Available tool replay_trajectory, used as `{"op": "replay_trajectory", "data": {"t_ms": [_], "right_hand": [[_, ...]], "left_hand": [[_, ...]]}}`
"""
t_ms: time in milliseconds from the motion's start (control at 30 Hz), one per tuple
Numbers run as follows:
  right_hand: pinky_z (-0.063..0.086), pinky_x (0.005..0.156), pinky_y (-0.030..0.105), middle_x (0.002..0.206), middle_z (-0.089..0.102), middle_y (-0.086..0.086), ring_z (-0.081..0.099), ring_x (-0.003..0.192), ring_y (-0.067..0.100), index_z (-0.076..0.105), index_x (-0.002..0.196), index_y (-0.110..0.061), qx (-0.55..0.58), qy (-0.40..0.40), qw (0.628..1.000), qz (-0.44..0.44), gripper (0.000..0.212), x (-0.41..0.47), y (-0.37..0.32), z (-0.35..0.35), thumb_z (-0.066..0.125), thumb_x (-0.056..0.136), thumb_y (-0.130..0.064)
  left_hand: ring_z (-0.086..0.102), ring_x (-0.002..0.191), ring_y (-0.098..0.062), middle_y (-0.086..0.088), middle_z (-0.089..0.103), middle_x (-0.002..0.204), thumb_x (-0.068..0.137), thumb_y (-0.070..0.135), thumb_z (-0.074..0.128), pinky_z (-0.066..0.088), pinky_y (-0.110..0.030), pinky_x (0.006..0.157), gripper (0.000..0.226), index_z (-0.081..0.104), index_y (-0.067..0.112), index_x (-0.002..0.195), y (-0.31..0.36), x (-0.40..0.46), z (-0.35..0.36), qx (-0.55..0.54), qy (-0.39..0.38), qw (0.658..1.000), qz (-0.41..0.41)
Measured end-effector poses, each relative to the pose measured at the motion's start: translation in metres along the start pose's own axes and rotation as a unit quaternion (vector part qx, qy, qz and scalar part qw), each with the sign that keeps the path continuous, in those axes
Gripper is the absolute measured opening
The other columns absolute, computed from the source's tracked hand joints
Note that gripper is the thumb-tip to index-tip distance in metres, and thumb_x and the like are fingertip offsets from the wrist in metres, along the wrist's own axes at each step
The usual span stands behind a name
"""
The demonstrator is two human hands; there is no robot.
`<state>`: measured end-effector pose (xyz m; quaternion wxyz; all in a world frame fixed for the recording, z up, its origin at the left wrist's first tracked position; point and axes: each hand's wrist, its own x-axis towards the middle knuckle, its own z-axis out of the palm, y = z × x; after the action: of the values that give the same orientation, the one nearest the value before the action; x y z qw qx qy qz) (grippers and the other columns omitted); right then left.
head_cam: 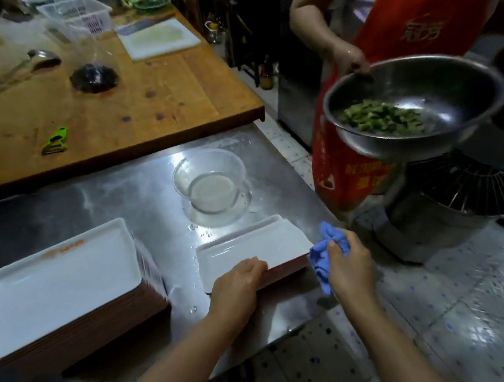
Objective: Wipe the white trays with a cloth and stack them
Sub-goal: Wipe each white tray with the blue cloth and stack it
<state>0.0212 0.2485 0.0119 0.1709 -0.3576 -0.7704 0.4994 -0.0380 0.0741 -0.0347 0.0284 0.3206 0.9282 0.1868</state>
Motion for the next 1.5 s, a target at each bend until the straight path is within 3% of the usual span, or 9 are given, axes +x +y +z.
{"op": "replay_trajectory", "data": {"t_ms": [133, 233, 367, 533, 667, 767, 967, 1200, 1500], "right_hand": [[0.038, 0.048, 0.006, 0.073, 0.055, -0.019, 0.056, 0.060, -0.005, 0.057, 0.100, -0.026, 0.027, -0.003, 1.000, 0.007, 0.018, 0.003, 0.006, 0.000, 0.048, 0.095, -0.011], [0.039, 0.042, 0.006, 0.072, 0.054, -0.022, 0.058, 0.056, -0.008, 0.052, 0.096, -0.033, 0.037, -0.017, 0.999, 0.019, 0.020, 0.004, 0.006, 0.002, 0.048, 0.096, -0.013], [0.036, 0.037, 0.004, 0.074, 0.056, -0.020, 0.055, 0.053, -0.016, 0.053, 0.082, -0.035, 0.069, -0.022, 0.997, 0.017, 0.030, 0.002, 0.002, 0.004, 0.046, 0.097, -0.010], [0.038, 0.038, 0.007, 0.083, 0.064, -0.006, 0.059, 0.052, -0.003, 0.056, 0.084, -0.029, 0.082, -0.033, 0.996, 0.013, 0.025, 0.000, -0.001, 0.010, 0.046, 0.097, -0.010], [0.038, 0.044, 0.002, 0.074, 0.057, -0.017, 0.058, 0.059, -0.013, 0.056, 0.098, -0.019, 0.074, -0.031, 0.997, -0.002, 0.015, -0.003, -0.006, 0.014, 0.047, 0.095, -0.007], [0.042, 0.057, 0.015, 0.086, 0.059, -0.006, 0.060, 0.077, 0.007, 0.056, 0.104, -0.022, 0.041, -0.037, 0.998, 0.001, 0.014, -0.007, -0.010, 0.020, 0.048, 0.096, -0.014], [0.048, 0.056, 0.022, 0.090, 0.065, 0.004, 0.063, 0.072, 0.011, 0.056, 0.100, -0.026, 0.052, -0.067, 0.996, -0.023, 0.014, -0.026, -0.037, 0.044, 0.048, 0.095, -0.016], [0.039, 0.032, 0.014, 0.061, 0.064, -0.014, 0.055, 0.042, -0.001, 0.059, 0.097, -0.019, 0.092, -0.146, 0.982, -0.077, 0.015, -0.075, -0.091, 0.095, 0.048, 0.094, -0.009], [0.041, 0.036, 0.014, 0.066, 0.066, -0.010, 0.054, 0.041, 0.000, 0.058, 0.097, -0.031, 0.125, -0.259, 0.954, -0.079, 0.019, -0.138, -0.130, 0.150, 0.046, 0.097, -0.016]], "left_hand": [[0.061, 0.091, -0.017, -0.004, 0.068, 0.096, 0.078, 0.017, 0.037, 0.054, -0.031, 0.051, 0.029, 0.050, 0.022, 0.104, 0.005, -0.002, 0.003, -0.002, 0.049, 0.999, 0.023], [0.044, 0.124, -0.015, 0.001, 0.049, 0.133, 0.093, 0.033, 0.020, 0.042, -0.030, 0.087, 0.047, 0.047, 0.027, 0.132, 0.000, -0.001, 0.014, -0.049, -0.034, 0.997, -0.055], [0.012, 0.143, -0.007, 0.011, 0.020, 0.155, 0.103, 0.028, 0.026, 0.025, -0.024, 0.104, 0.041, 0.031, 0.035, 0.143, -0.009, -0.003, 0.031, -0.053, -0.072, 0.993, -0.076], [-0.001, 0.144, -0.003, 0.015, 0.006, 0.158, 0.103, 0.034, 0.018, 0.014, -0.027, 0.114, 0.045, 0.020, 0.035, 0.149, -0.005, -0.001, 0.035, -0.134, -0.121, 0.975, -0.131], [-0.005, 0.146, -0.012, 0.006, -0.001, 0.160, 0.103, 0.031, 0.022, 0.020, -0.035, 0.113, 0.048, 0.014, 0.027, 0.150, -0.007, 0.001, 0.030, -0.055, -0.166, 0.979, -0.109], [-0.005, 0.146, -0.019, 0.000, -0.003, 0.160, 0.098, 0.032, 0.042, 0.014, -0.040, 0.116, 0.064, 0.007, 0.023, 0.151, -0.007, -0.001, 0.019, -0.007, -0.181, 0.979, -0.095], [-0.008, 0.146, -0.019, 0.000, -0.005, 0.159, 0.094, 0.037, 0.048, -0.004, -0.049, 0.115, 0.073, 0.004, 0.021, 0.150, -0.007, -0.013, -0.042, 0.032, -0.063, 0.984, -0.161], [0.023, 0.127, -0.024, -0.001, 0.029, 0.147, 0.087, 0.035, 0.058, 0.024, -0.035, 0.104, 0.067, 0.026, 0.020, 0.144, -0.062, -0.069, -0.134, -0.008, 0.155, 0.953, -0.259], [0.034, 0.119, -0.036, -0.019, 0.037, 0.128, 0.087, 0.034, 0.058, 0.036, -0.046, 0.097, 0.055, 0.037, 0.015, 0.135, -0.174, -0.146, -0.171, -0.024, 0.142, 0.845, -0.515]]}}
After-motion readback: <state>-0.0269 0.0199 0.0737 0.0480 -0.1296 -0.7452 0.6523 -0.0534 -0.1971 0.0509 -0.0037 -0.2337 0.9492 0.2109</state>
